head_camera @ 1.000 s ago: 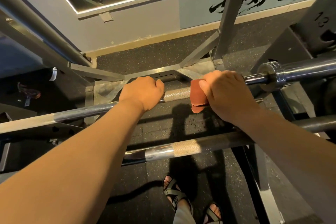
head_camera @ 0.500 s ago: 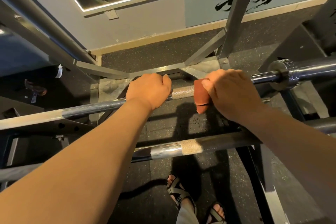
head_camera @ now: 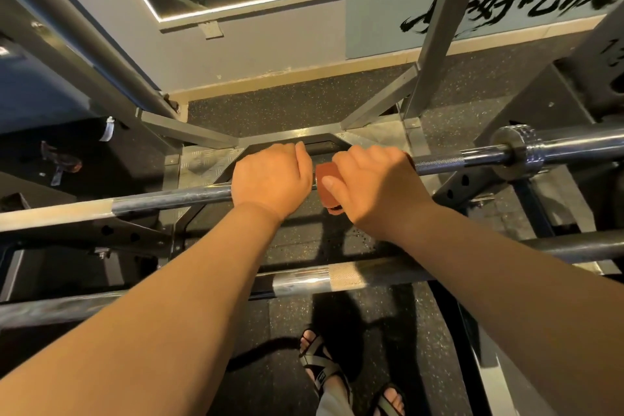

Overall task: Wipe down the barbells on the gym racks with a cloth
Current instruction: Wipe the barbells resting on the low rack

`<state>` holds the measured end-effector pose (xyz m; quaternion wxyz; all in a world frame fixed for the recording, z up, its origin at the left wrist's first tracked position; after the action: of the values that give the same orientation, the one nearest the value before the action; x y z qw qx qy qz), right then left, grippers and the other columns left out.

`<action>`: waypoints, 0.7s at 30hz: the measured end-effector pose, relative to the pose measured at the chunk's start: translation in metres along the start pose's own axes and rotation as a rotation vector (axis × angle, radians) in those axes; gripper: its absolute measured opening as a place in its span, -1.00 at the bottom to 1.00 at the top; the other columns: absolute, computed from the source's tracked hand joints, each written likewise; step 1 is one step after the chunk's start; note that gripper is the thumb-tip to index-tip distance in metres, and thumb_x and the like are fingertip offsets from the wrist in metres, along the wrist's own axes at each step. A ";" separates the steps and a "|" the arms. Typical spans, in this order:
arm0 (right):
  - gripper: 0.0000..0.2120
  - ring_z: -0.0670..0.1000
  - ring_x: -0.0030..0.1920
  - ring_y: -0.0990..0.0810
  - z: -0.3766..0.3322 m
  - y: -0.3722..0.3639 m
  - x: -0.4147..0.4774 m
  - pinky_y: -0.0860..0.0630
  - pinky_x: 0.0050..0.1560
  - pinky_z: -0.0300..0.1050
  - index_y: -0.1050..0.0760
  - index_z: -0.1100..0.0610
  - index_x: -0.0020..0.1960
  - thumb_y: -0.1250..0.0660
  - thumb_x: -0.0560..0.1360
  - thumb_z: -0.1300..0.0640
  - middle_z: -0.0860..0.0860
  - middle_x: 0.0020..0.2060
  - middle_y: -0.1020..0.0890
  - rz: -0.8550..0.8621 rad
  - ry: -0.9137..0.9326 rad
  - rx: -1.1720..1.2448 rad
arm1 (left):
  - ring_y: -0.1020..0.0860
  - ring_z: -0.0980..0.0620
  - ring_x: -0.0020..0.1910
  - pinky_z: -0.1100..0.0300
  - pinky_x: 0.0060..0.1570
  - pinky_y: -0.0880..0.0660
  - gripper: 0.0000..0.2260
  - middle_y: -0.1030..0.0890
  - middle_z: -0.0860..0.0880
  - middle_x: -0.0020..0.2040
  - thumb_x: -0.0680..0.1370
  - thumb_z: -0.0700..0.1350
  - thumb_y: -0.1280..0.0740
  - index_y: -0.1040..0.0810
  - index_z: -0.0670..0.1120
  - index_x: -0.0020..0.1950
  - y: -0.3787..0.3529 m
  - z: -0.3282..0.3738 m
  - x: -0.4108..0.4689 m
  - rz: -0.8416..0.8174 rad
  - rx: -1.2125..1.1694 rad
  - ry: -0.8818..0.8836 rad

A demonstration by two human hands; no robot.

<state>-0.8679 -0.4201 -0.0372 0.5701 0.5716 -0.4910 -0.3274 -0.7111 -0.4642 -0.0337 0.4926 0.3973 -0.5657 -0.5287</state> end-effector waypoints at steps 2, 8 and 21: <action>-0.73 0.17 -0.31 -0.53 -0.007 -0.001 0.004 -0.31 -0.25 -0.02 -0.54 0.12 -0.07 -0.34 0.55 -0.09 0.11 -0.26 -0.57 0.030 0.013 -0.017 | -0.50 -0.16 -0.42 0.10 -0.37 -0.29 -0.53 -0.59 -0.11 -0.34 0.68 0.01 -0.02 -0.59 -0.13 -0.23 -0.003 -0.003 -0.012 0.042 0.057 -0.061; -0.75 0.20 -0.37 -0.51 -0.011 0.001 0.004 -0.43 -0.33 0.00 -0.55 0.18 -0.11 -0.54 0.42 0.05 0.15 -0.32 -0.54 0.081 0.015 -0.007 | -0.43 -0.08 -0.35 0.07 -0.25 -0.31 -0.54 -0.47 0.00 -0.31 0.71 0.03 0.05 -0.54 -0.06 -0.16 -0.005 -0.009 -0.014 -0.066 0.097 -0.059; -0.51 0.22 0.18 -0.49 -0.020 0.007 0.016 -0.39 0.15 0.15 -0.31 0.03 0.49 0.06 0.63 -0.10 0.10 0.13 -0.53 -0.402 -0.137 -0.153 | -0.37 -0.04 -0.39 0.10 -0.28 -0.25 -0.61 -0.31 0.04 -0.43 0.69 -0.01 0.00 -0.36 -0.01 -0.31 -0.008 -0.005 -0.009 -0.100 0.097 -0.004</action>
<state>-0.8454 -0.4275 -0.0247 0.5004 0.5896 -0.3785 -0.5087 -0.7046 -0.4573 -0.0430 0.4447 0.4475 -0.5708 -0.5255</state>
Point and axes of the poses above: each hand's wrist, its own x-axis towards the middle knuckle, its own y-axis out of the back of the hand, z = x × y, the point moved 3 cm from there along x, towards the middle knuckle
